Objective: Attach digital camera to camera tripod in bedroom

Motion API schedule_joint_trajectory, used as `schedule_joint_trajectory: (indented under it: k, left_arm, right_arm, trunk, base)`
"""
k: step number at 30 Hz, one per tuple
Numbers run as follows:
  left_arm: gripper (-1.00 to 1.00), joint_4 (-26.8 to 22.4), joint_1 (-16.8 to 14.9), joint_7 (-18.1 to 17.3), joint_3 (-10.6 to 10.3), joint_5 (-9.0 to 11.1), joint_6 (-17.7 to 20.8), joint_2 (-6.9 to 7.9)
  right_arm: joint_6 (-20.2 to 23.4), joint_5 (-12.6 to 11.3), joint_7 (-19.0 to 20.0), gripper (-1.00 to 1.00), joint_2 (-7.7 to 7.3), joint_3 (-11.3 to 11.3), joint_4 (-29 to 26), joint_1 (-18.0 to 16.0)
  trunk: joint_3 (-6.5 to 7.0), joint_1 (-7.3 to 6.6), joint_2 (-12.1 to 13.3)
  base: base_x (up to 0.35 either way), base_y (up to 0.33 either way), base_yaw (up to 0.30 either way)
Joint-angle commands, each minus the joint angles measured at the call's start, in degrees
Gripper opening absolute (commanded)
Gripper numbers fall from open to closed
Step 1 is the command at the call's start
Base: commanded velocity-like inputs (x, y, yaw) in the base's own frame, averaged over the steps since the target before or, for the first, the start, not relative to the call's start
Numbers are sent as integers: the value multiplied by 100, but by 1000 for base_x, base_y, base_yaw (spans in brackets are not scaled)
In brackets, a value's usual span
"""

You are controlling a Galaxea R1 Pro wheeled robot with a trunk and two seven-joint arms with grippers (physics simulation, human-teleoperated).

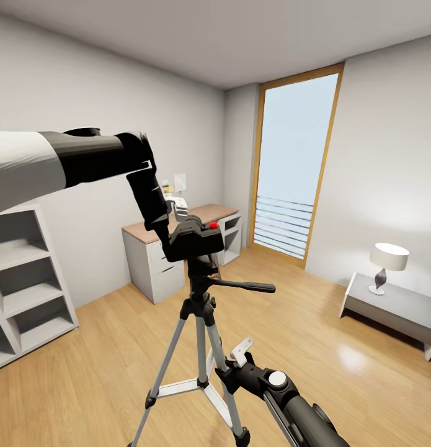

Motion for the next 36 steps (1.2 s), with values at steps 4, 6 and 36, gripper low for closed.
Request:
schedule_joint_trajectory:
  k: [4, 6, 36]
  left_arm:
    - [100, 21, -9, -5, -19, 37, 48, -17]
    - [100, 38, -9, -5, -9, 33, 48, -26]
    - [100, -176, -21, 24, 76, -22, 111, 771]
  right_arm:
    - [8, 115, 16, -100, 2, -2, 1, 0]
    - [8, 116, 16, -100, 1, -2, 1, 0]
    - [8, 115, 16, -100, -6, -2, 1, 0]
  trunk:
    - [-4, 3, -4]
    - [-4, 3, -4]
    - [-4, 3, -4]
  base:
    - [0, 0, 0]
    - [0, 0, 0]
    - [0, 0, 0]
